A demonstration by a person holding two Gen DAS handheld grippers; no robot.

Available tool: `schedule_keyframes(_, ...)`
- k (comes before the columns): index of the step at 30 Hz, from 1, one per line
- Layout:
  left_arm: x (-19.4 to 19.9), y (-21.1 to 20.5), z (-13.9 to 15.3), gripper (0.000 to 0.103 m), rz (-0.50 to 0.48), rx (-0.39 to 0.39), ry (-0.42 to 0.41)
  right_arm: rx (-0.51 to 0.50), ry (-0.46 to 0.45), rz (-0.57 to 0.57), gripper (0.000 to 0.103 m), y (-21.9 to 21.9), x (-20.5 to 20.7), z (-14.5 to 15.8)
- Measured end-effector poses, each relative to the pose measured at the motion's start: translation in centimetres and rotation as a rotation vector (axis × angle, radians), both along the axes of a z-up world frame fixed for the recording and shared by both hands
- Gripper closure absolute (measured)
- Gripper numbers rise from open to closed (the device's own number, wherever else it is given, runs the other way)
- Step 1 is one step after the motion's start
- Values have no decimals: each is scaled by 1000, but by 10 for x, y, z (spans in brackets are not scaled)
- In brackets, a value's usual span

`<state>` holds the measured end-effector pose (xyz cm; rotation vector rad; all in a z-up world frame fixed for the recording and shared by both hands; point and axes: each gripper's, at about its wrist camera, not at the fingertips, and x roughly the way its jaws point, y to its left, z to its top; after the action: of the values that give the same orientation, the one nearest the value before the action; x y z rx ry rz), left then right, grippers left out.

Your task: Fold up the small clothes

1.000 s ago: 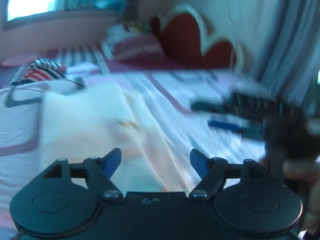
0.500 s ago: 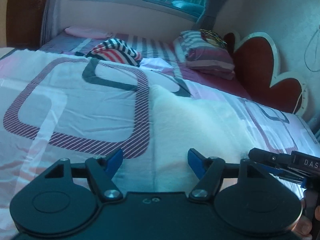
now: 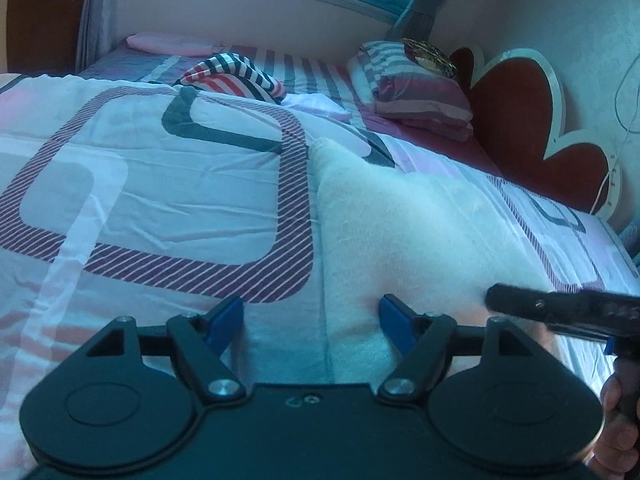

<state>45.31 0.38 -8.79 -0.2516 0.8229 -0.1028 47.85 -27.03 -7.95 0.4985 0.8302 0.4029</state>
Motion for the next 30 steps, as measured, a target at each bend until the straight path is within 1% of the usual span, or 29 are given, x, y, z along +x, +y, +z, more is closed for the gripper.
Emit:
schedule_keyframes(1, 1, 1, 1, 26, -3, -2, 5, -26, -2, 5, 80, 4, 0, 0)
schedule_keyframes(2, 2, 1, 2, 27, -6, -4, 6, -38, -8, 8, 86, 7, 0, 1)
schedule_keyframes(3, 3, 2, 4, 30, -9, -6, 1, -52, -19, 10, 87, 10, -1, 2)
schedule_keyframes(6, 2, -1, 11, 30, -32, -8, -21, -94, -59, 9, 88, 16, -7, 10)
schedule_keyframes(9, 2, -11, 15, 29, -98, -23, -24, -54, -72, -23, 88, 2, -14, 20)
schedule_keyframes(12, 4, -25, 17, 28, -139, -7, -33, -43, -80, -50, 89, -16, -25, 28)
schedule_keyframes(13, 6, -29, 15, 27, -145, -2, -22, -39, -72, -57, 89, -23, -28, 27)
schedule_keyframes(15, 10, -37, 6, 27, -156, 3, 22, -63, -33, -75, 92, -32, -26, 17)
schedule_keyframes(17, 12, -40, -1, 25, -162, -22, 45, -36, 6, -93, 93, -40, -23, 6)
schedule_keyframes(20, 9, -36, 0, 26, -164, -23, 28, 1, -3, -109, 93, -45, -26, 4)
schedule_keyframes(22, 6, -27, 5, 26, -144, -65, -7, 33, -20, -94, 93, -46, -27, 6)
schedule_keyframes(23, 5, -21, 7, 25, -123, -90, -32, 59, -23, -94, 87, -48, -26, 6)
schedule_keyframes(24, 4, -15, 9, 23, -96, -105, -48, 74, -22, -100, 66, -49, -25, 7)
schedule_keyframes(25, 5, -10, 9, 23, -73, -113, -54, 75, -29, -112, 53, -48, -25, 9)
schedule_keyframes(26, 7, -7, 8, 23, -60, -116, -51, 86, -49, -109, 46, -48, -25, 10)
schedule_keyframes(27, 9, -6, 8, 23, -57, -115, -42, 101, -59, -93, 46, -48, -23, 12)
schedule_keyframes(28, 11, -6, 6, 23, -60, -113, -34, 101, -50, -83, 46, -46, -20, 12)
schedule_keyframes(30, 12, -7, 3, 24, -62, -109, -23, 54, -19, -84, 46, -40, -12, 11)
